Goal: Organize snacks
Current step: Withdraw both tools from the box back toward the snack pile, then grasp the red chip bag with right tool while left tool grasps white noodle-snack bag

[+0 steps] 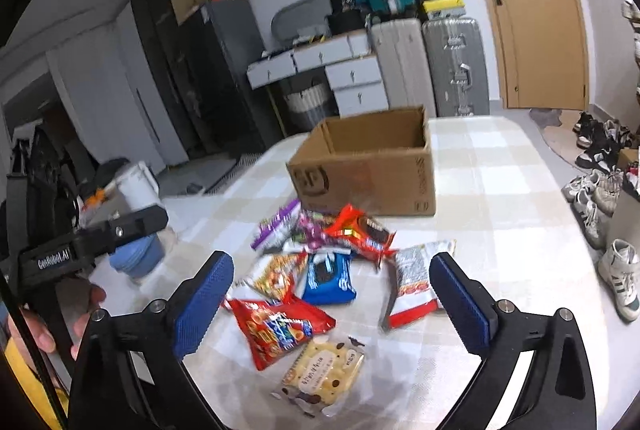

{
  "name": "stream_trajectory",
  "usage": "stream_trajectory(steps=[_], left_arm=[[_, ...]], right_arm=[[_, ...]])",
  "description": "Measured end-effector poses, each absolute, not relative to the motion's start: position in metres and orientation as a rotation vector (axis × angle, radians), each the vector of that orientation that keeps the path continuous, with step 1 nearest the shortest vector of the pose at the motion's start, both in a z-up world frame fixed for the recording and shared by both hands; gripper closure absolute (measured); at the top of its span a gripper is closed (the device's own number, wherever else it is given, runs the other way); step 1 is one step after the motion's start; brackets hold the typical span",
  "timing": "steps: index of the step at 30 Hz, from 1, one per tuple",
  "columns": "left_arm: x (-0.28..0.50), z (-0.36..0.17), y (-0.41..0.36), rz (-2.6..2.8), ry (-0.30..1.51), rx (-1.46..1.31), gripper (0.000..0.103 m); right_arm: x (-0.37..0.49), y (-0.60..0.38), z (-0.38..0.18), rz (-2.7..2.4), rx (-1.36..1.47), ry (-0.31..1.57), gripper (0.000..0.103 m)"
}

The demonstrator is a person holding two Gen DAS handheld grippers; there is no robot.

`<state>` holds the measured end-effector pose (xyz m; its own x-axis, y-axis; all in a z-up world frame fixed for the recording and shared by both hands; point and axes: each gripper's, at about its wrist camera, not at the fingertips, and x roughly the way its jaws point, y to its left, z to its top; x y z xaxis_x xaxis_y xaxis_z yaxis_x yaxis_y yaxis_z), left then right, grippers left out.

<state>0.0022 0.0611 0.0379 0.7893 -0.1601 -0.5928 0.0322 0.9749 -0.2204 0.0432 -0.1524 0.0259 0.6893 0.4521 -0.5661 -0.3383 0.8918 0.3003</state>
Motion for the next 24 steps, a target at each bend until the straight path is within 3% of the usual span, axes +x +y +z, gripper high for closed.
stream_trajectory(steps=[7,24], left_arm=[[0.022,-0.009,0.065,-0.101,0.724,-0.155,0.001],[0.031,-0.023,0.099,-0.061,0.764,-0.294,0.001]], right_arm=[[0.049,-0.118,-0.011,0.577,0.093,0.786,0.003],[0.072,-0.053,-0.064,0.553,-0.007,0.967,0.006]])
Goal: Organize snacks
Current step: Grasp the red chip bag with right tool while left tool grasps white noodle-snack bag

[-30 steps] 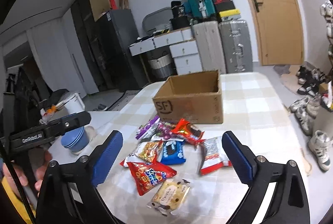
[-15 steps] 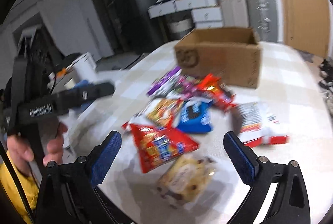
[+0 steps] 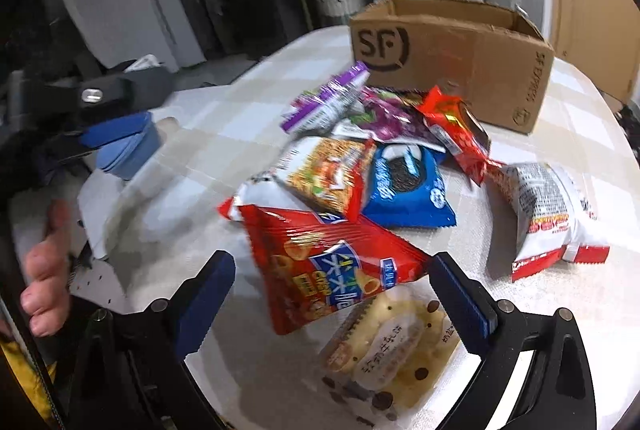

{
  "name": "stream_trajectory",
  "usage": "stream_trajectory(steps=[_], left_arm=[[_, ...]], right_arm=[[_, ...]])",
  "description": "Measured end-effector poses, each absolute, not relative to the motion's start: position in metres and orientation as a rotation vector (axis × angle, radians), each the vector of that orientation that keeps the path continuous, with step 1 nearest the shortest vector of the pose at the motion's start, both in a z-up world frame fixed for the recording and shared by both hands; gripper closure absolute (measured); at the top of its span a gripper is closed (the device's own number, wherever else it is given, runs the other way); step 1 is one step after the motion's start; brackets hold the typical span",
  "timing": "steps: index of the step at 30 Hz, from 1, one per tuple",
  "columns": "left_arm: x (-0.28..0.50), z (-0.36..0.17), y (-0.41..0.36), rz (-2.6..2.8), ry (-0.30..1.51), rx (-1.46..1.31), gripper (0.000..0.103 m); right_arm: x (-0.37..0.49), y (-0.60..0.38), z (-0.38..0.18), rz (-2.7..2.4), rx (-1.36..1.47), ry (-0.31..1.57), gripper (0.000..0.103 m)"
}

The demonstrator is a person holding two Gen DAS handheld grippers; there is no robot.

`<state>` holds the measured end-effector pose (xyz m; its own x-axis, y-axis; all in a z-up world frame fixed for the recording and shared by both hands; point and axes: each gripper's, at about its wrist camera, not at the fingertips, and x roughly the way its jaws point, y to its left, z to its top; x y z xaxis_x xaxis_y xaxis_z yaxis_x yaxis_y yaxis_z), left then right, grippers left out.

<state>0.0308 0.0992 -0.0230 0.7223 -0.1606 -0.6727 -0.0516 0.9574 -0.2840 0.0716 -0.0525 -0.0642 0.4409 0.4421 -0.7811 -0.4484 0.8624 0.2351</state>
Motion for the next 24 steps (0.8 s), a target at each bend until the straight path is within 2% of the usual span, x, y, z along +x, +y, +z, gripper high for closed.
stream_trajectory(steps=[2,3,4,5,12,15,16,17,24], left_arm=[[0.030,-0.024,0.102,-0.057,0.767,-0.304,0.001],[0.030,-0.024,0.102,-0.053,0.769,-0.305,0.001],[0.030,-0.025,0.103,-0.051,0.772,-0.307,0.001],[0.031,-0.026,0.103,-0.050,0.778,-0.309,0.001],[0.036,-0.037,0.106,-0.017,0.830,-0.309,0.001],[0.038,-0.042,0.108,-0.010,0.847,-0.319,0.001],[0.039,-0.044,0.108,-0.005,0.853,-0.322,0.001],[0.040,-0.046,0.109,-0.001,0.859,-0.326,0.001],[0.047,-0.058,0.117,0.013,0.900,-0.383,0.001]], right_arm=[[0.075,-0.053,-0.069,0.535,-0.005,0.988,0.014],[0.078,-0.052,-0.073,0.526,-0.004,1.003,0.025],[0.080,-0.053,-0.077,0.525,0.006,1.021,0.028],[0.082,-0.053,-0.079,0.522,0.017,1.022,0.028],[0.082,-0.059,-0.078,0.542,0.058,1.013,0.045],[0.078,-0.060,-0.076,0.559,0.056,1.009,0.046],[0.077,-0.060,-0.075,0.562,0.057,1.006,0.061],[0.073,-0.061,-0.073,0.581,0.062,1.003,0.064],[0.068,-0.065,-0.069,0.601,0.085,1.004,0.065]])
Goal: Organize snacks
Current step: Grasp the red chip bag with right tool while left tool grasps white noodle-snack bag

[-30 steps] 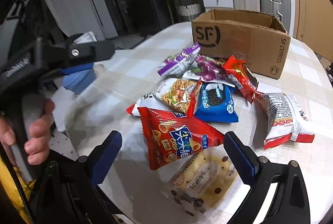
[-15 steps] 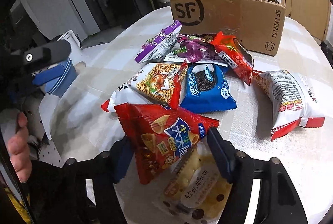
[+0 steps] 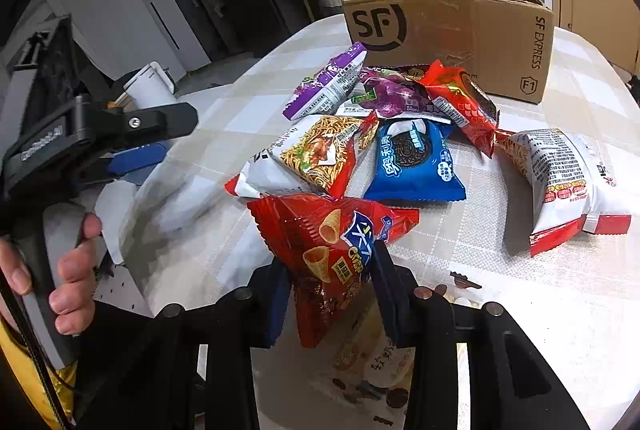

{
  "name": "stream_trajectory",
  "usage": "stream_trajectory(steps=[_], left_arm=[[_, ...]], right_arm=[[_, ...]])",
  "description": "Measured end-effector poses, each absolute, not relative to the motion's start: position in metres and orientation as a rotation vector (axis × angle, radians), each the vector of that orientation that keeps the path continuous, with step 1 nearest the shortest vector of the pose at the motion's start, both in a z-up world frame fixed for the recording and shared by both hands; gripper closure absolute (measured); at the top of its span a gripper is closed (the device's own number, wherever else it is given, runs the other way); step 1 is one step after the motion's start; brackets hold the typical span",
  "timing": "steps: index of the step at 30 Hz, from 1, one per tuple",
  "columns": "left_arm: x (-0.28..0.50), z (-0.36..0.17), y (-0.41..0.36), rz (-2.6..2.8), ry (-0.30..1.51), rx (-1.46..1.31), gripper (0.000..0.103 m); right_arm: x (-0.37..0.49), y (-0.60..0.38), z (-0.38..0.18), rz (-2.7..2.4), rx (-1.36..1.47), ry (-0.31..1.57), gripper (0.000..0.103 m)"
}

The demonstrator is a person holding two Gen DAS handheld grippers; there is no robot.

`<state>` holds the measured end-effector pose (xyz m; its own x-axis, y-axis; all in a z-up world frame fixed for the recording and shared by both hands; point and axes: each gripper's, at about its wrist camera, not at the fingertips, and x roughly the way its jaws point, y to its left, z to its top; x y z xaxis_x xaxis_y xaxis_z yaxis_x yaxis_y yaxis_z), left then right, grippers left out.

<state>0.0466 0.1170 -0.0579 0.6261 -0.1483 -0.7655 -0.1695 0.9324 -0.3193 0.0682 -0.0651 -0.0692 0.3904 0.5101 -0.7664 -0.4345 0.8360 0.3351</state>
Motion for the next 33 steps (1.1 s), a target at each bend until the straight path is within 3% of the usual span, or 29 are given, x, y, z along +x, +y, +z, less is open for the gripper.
stream_trajectory(steps=[14,33], left_arm=[[0.058,-0.066,0.122,-0.024,0.939,-0.408,0.001],[0.091,-0.087,0.054,0.013,1.014,-0.364,0.002]], right_arm=[[0.051,-0.110,-0.050,0.642,0.273,0.962,0.065],[0.046,-0.155,-0.023,0.574,0.372,0.891,0.065]])
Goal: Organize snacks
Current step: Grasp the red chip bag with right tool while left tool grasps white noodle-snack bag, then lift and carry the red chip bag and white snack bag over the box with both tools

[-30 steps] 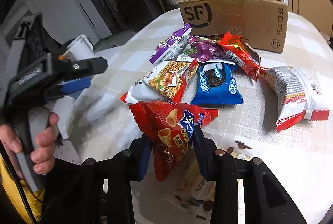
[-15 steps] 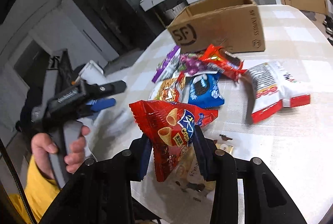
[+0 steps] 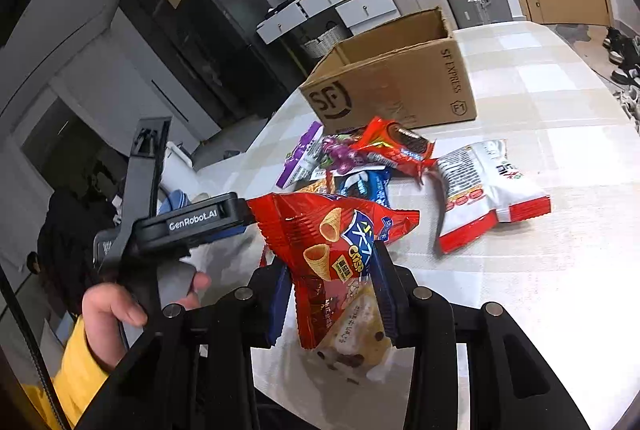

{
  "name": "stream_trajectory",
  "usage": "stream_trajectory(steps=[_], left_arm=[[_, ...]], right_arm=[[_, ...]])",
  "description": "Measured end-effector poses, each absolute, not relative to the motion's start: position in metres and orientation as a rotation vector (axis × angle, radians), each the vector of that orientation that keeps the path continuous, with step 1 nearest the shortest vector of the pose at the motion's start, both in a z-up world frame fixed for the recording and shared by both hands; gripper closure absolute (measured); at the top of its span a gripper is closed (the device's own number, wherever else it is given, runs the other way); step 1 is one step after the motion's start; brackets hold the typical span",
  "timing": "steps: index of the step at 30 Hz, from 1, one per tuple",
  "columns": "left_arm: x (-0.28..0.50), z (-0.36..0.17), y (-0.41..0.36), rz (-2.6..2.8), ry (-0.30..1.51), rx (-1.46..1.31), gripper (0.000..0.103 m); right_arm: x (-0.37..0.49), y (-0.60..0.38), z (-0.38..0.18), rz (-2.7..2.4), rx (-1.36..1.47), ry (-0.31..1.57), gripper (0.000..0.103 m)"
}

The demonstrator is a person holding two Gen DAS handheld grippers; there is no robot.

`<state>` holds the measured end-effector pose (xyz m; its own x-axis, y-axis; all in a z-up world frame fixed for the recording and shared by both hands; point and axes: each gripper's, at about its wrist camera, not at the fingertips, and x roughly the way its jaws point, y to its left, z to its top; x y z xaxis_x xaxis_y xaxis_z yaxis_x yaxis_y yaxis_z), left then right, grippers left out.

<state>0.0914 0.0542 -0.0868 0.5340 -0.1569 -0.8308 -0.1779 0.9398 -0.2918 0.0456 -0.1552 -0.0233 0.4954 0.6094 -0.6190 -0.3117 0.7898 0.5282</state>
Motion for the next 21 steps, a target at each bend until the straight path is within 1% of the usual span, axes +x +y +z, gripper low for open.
stream_trajectory(steps=[5,9,11,12,14,17,18,21], left_arm=[[0.096,-0.092,0.034,0.030,1.022,-0.332,0.003],[0.106,-0.108,0.026,0.045,1.080,-0.345,0.011],[0.109,-0.114,0.027,0.046,1.096,-0.371,0.012],[0.111,-0.116,0.030,0.049,1.098,-0.381,0.016],[0.111,-0.115,0.033,0.053,1.084,-0.388,0.027],[0.112,-0.115,0.037,0.025,1.083,-0.401,0.033],[0.112,-0.115,0.037,0.002,1.087,-0.402,0.037],[0.110,-0.114,0.044,-0.030,1.082,-0.413,0.042]], right_arm=[[0.044,-0.157,-0.020,0.557,0.364,0.877,0.065],[0.039,-0.166,-0.012,0.540,0.355,0.837,0.065],[0.039,-0.173,-0.011,0.528,0.379,0.831,0.065],[0.039,-0.177,-0.011,0.520,0.388,0.831,0.065],[0.039,-0.182,-0.011,0.510,0.400,0.834,0.065],[0.038,-0.186,-0.011,0.499,0.407,0.839,0.065],[0.038,-0.187,-0.011,0.499,0.409,0.841,0.065],[0.040,-0.186,-0.013,0.499,0.406,0.850,0.065]])
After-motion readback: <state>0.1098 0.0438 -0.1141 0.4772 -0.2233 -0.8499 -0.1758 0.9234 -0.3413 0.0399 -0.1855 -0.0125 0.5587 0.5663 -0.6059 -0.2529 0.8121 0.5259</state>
